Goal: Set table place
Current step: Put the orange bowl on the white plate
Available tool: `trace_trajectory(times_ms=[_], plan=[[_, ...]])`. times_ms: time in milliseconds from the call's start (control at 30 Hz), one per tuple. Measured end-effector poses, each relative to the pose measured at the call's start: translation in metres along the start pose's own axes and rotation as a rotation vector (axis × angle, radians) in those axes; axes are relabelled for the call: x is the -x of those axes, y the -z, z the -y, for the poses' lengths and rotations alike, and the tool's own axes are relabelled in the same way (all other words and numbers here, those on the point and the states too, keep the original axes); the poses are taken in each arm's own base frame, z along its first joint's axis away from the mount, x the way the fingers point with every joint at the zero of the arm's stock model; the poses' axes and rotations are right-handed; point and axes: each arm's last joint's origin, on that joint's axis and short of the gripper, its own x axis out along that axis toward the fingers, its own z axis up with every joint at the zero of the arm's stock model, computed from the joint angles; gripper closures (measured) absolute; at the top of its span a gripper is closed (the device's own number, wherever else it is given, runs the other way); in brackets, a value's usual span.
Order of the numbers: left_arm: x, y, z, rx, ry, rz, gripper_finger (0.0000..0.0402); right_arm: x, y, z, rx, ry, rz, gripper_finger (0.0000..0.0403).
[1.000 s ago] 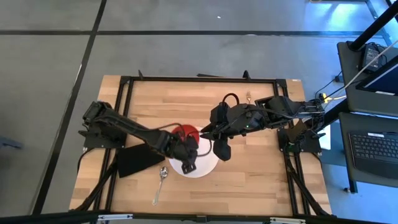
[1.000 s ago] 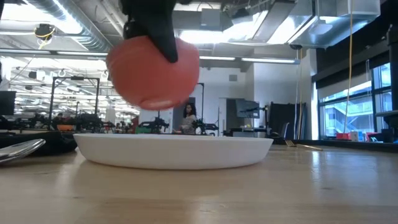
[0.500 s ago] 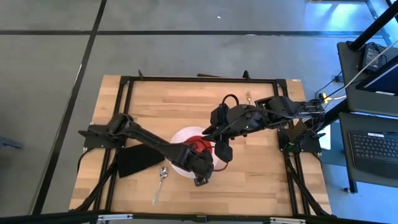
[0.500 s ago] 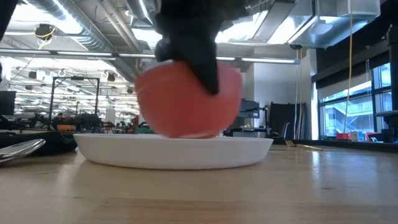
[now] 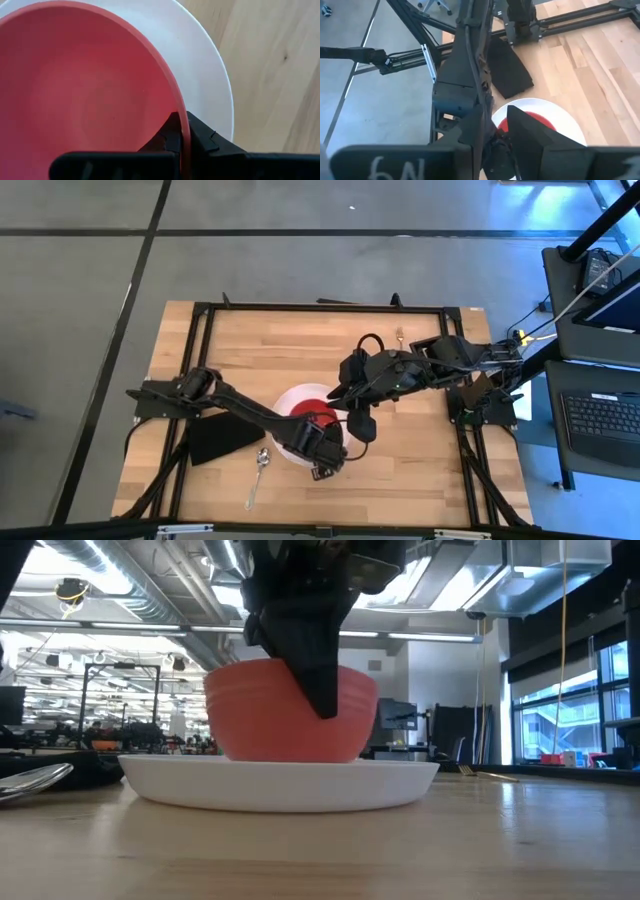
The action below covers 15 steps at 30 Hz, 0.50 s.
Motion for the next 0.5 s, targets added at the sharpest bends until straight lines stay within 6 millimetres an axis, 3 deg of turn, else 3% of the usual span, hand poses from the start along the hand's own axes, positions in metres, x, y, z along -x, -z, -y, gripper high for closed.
trace_trajectory(times_ms=[200,500], plan=[[-0.011,0.008,0.009,0.003,-0.012,-0.017,0.0401,0.0,0.0,0.0,0.0,0.0,0.001,0.0313],[-0.015,0.004,0.0,0.006,-0.003,-0.066,0.0375,0.0,0.0,-0.001,-0.004,-0.001,0.0,0.0313]])
